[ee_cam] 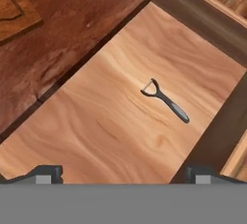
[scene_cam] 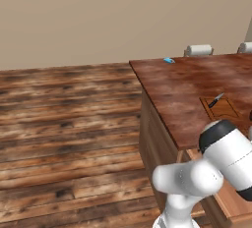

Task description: Open the drawer on the right and place the cutting tools on the cutting board.

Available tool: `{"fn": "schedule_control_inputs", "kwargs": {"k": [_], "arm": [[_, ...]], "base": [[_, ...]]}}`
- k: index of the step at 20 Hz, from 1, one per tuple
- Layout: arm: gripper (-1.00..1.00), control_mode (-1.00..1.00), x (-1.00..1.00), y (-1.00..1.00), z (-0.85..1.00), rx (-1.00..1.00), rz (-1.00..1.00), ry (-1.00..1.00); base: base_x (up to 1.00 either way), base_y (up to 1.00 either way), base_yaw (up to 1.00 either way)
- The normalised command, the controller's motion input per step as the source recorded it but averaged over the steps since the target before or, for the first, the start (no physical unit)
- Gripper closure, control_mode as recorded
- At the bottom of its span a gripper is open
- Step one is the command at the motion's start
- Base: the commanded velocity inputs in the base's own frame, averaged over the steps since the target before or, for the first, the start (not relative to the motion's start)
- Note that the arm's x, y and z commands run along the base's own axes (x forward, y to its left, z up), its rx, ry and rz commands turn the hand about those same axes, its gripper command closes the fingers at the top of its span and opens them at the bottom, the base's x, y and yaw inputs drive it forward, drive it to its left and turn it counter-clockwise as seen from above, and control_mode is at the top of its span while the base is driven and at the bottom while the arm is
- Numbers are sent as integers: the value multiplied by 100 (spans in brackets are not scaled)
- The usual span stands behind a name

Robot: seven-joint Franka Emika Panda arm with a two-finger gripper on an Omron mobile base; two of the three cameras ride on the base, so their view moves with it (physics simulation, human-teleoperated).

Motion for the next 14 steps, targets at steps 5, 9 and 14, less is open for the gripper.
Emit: {"fn": "schedule_control_inputs", "kwargs": {"k": [5,9,14], "arm": [[-100,-100,-6,-17,-16,-12,9,0],[-100,-100,-27,-30,-26,-9,10,2],[-100,-100,-72,-19,-29,-7,10,6]], "base": [[0,0,0],[0,0,0],[0,0,0]]}}
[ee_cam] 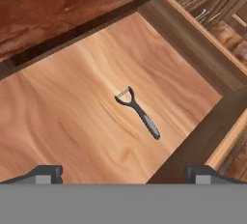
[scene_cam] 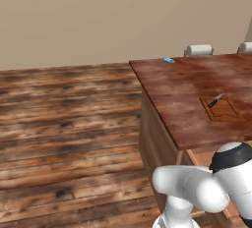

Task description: Open the drawer on the right and place the cutting tools on the cutting board.

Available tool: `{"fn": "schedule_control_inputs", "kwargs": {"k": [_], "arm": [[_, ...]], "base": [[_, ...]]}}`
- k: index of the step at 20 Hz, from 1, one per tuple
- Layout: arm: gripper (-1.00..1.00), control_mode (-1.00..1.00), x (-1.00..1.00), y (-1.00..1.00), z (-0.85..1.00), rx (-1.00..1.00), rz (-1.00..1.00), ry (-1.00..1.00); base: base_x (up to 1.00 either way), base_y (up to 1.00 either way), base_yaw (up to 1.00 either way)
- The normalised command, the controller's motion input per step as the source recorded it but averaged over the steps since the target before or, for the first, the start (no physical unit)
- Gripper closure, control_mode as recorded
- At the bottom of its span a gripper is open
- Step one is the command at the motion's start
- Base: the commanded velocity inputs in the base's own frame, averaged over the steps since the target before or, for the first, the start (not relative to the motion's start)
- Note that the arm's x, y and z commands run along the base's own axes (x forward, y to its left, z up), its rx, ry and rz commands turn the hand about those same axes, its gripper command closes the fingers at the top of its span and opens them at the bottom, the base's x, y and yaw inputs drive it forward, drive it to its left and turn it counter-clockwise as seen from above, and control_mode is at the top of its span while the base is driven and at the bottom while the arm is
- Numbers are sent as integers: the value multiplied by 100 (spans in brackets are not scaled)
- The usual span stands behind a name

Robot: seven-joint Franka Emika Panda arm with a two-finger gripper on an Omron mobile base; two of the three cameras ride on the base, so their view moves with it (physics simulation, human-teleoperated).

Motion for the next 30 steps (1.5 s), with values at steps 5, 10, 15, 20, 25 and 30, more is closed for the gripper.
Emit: {"fn": "schedule_control_inputs", "kwargs": {"k": [5,10,15,20,25,30], "arm": [[-100,-100,-60,-7,-29,-4,9,7],[-100,-100,-22,0,-37,-1,9,8],[-100,-100,0,0,-40,0,10,7],[-100,-100,0,-4,-36,0,10,7],[-100,-100,0,-11,-33,0,9,8],[-100,-100,0,-12,-30,0,8,9]], "base": [[0,0,0],[0,0,0],[0,0,0],[0,0,0],[0,0,0],[0,0,0]]}}
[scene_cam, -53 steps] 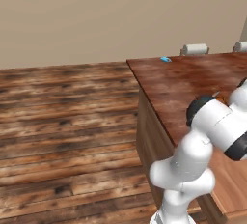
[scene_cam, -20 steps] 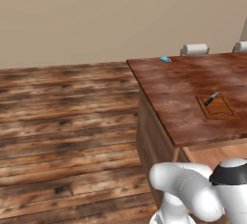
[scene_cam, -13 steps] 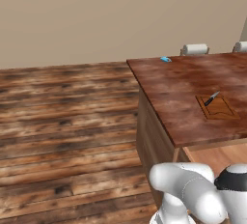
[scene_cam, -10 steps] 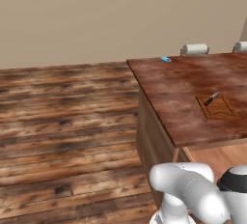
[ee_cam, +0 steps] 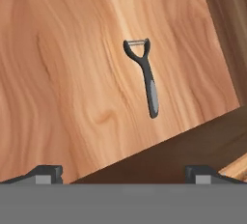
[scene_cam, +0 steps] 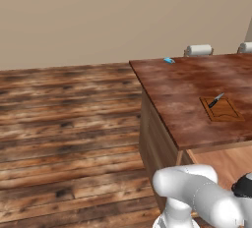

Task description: Open the drawer on the right and place the cutting tools on the cutting board.

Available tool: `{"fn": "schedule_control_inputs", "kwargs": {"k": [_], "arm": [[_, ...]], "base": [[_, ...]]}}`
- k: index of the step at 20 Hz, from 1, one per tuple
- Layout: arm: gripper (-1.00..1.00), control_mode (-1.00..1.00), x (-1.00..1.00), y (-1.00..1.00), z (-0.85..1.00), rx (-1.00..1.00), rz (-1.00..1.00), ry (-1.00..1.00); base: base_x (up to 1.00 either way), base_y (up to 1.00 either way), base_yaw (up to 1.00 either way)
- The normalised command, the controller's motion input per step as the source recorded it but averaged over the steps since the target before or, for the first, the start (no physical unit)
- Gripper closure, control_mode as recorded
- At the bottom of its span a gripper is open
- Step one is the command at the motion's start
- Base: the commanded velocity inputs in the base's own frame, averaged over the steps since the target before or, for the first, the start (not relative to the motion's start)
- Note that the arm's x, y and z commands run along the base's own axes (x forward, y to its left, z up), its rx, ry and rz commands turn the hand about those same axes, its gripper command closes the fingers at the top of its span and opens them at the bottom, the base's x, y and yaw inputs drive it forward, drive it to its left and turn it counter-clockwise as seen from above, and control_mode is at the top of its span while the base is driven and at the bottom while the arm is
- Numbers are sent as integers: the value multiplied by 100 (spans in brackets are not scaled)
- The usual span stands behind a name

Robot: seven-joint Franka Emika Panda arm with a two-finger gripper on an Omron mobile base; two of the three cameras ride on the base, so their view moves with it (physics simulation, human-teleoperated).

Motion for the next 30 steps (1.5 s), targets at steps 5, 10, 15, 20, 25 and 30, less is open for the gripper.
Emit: {"fn": "schedule_control_inputs", "kwargs": {"k": [5,10,15,20,25,30], "arm": [[-100,-100,4,-14,-26,0,7,9],[-100,-100,1,-19,-20,0,6,6],[-100,-100,0,-20,-17,0,6,4],[-100,-100,1,-18,-12,1,5,2],[-100,-100,5,-15,-15,4,5,1],[-100,-100,15,-14,-18,6,6,1]], "base": [[0,0,0],[0,0,0],[0,0,0],[0,0,0],[0,0,0],[0,0,0]]}}
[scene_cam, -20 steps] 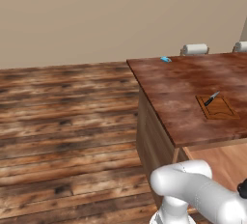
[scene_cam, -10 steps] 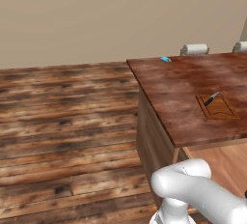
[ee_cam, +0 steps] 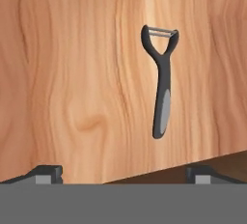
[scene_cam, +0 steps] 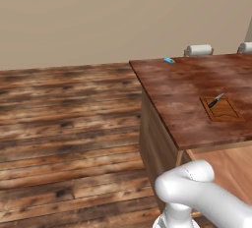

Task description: Open the drawer on the right and place the cutting tools on the cutting board.

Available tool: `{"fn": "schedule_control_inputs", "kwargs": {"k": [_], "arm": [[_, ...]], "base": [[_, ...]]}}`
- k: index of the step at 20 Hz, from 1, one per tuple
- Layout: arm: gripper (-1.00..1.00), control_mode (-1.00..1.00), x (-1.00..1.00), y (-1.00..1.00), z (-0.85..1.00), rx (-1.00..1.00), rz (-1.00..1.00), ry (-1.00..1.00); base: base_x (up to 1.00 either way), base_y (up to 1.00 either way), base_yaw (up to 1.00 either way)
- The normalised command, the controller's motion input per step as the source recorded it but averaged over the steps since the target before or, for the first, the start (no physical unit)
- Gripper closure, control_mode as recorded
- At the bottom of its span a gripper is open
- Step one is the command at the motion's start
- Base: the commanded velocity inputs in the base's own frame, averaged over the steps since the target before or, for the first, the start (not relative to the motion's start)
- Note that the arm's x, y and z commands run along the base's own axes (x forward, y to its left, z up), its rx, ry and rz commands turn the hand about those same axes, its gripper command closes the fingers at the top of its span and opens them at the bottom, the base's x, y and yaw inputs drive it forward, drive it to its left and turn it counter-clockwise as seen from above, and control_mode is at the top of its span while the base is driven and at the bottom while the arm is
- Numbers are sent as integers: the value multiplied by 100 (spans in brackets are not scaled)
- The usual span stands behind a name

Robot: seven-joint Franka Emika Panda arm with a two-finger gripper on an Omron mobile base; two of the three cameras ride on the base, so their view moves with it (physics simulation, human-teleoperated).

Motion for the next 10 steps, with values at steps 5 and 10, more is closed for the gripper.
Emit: {"fn": "schedule_control_inputs", "kwargs": {"k": [5,10], "arm": [[-100,-100,16,-23,-17,3,3,2],[-100,-100,16,-27,-10,0,0,6]], "base": [[0,0,0],[0,0,0]]}}
